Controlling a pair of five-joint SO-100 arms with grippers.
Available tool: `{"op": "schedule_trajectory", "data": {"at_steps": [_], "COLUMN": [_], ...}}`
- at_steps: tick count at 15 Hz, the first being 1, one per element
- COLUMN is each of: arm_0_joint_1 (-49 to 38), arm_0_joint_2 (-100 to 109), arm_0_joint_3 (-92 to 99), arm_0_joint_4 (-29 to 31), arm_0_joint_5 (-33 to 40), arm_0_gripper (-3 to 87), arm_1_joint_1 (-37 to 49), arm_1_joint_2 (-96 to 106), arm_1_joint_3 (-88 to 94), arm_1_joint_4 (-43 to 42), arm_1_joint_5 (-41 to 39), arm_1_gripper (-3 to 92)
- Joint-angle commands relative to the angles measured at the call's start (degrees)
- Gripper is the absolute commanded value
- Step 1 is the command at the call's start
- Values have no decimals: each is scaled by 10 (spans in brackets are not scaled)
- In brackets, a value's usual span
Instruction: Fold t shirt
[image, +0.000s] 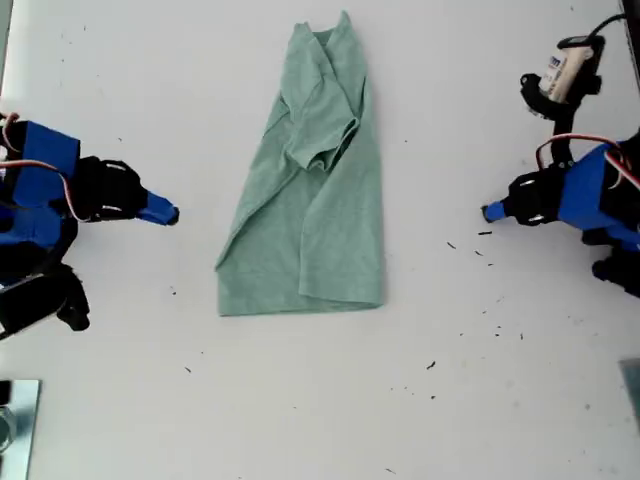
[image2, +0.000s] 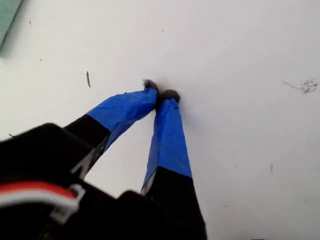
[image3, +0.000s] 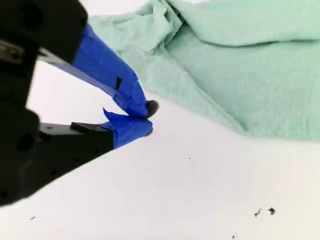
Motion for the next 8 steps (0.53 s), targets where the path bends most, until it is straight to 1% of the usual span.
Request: {"op": "schedule_trajectory", "data": {"at_steps": [1, 2, 4, 5, 8], "arm_0_joint_1": [42, 59, 70, 68, 63], "arm_0_joint_2": [-116, -173, -247, -273, -335], "arm_0_joint_3": [-228, -309, -374, -366, -301], "arm_0_joint_4": [134, 171, 178, 170, 94], "arm_0_joint_5": [-17, -15, -10, -10, -1], "arm_0_gripper": [127, 232, 281, 291, 300], "arm_1_joint_1": [8, 9, 8, 6, 4], "arm_1_joint_2": [1, 2, 13, 25, 56], "arm_1_joint_3": [6, 6, 11, 15, 25], "arm_1_joint_4": [-13, -13, -11, -8, 3], "arm_1_joint_5": [-10, -9, -6, -4, -4], "arm_1_gripper": [24, 24, 24, 24, 24]}}
